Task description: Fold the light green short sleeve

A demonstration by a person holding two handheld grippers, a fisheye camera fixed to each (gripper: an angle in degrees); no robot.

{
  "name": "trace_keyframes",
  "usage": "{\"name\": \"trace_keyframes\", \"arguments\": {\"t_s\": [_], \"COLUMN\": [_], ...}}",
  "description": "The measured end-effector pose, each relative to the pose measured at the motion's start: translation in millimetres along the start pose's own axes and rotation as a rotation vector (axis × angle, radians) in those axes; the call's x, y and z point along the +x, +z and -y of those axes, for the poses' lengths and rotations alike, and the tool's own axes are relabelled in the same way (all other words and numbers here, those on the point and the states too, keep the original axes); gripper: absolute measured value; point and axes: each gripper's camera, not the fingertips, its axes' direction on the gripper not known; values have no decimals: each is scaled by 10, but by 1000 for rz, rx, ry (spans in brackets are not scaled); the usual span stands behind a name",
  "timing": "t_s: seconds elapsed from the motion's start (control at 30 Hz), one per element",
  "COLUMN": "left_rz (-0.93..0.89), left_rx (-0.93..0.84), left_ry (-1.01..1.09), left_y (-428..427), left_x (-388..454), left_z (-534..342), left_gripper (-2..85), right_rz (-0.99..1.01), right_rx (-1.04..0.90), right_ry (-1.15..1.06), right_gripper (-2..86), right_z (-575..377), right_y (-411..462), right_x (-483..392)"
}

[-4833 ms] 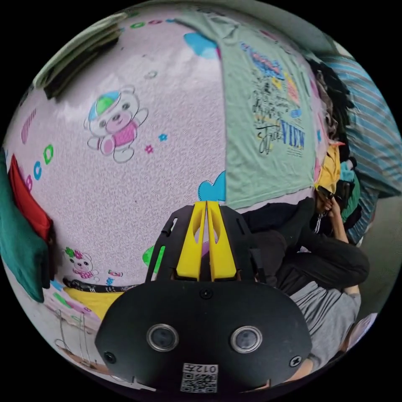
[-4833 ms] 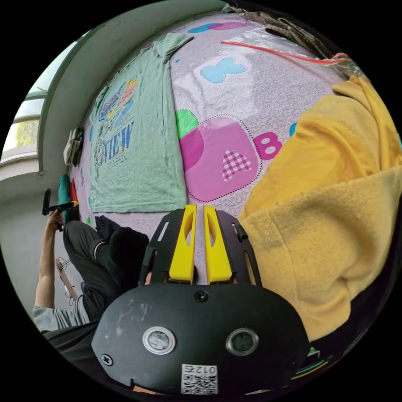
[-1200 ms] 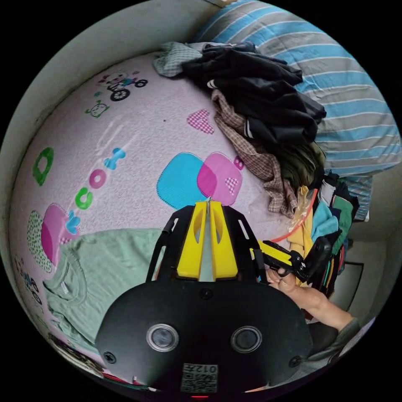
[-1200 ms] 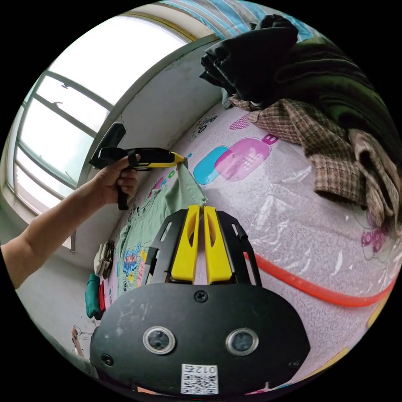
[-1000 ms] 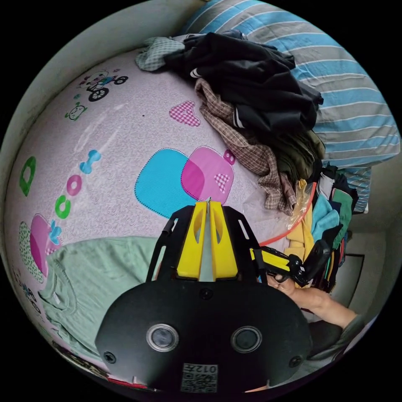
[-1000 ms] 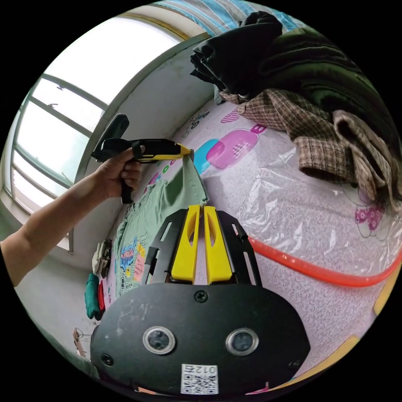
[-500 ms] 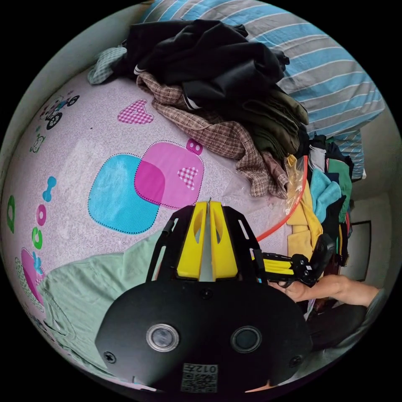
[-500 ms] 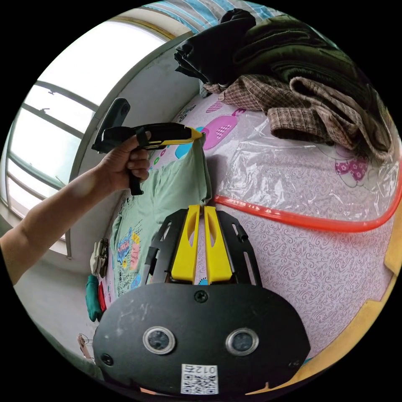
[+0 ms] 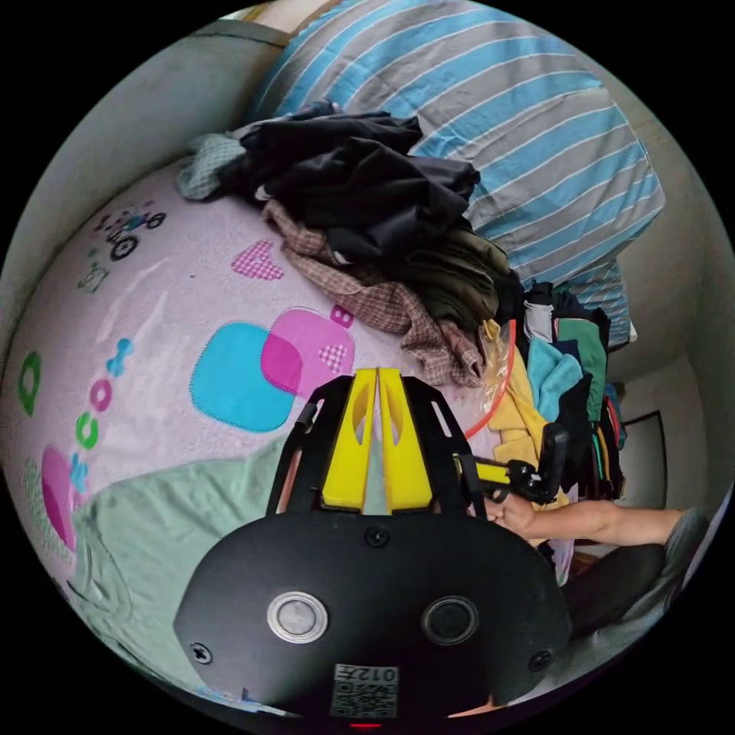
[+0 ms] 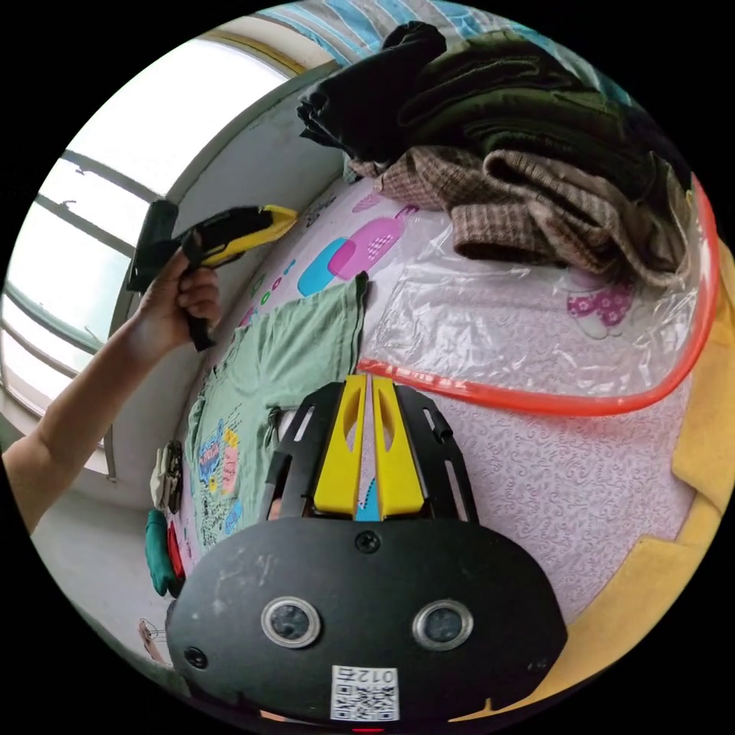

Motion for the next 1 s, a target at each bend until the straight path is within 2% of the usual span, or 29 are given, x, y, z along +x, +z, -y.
{"name": "trace_keyframes", "arguments": {"t_s": [0.2, 0.33, 0.5, 0.53, 0.8, 1.0], "left_rz": [65, 27, 149, 153, 233, 323], "left_rx": [38, 51, 141, 145, 154, 85], "left_ry": [-132, -265, -429, -442, -394, -417], "left_y": [-238, -178, -168, -165, -282, -184], "left_x": [-253, -374, -501, -521, -826, -1119], "left_z": [-927, -1412, -1876, -1906, -1715, -1520], "left_gripper": [7, 8, 8, 8, 7, 7], "right_rz": [26, -1, -102, -164, -211, -120], "right_rx": [5, -51, -121, -151, -119, -65], "right_ry": [-145, -206, -214, -208, -161, -255], "right_gripper": [-7, -8, -8, -9, -9, -8], "right_z": [368, 619, 704, 688, 541, 466], "right_y": [204, 610, 993, 1056, 1085, 1171], "right_x": [-382, -687, -821, -830, -942, -1208]}}
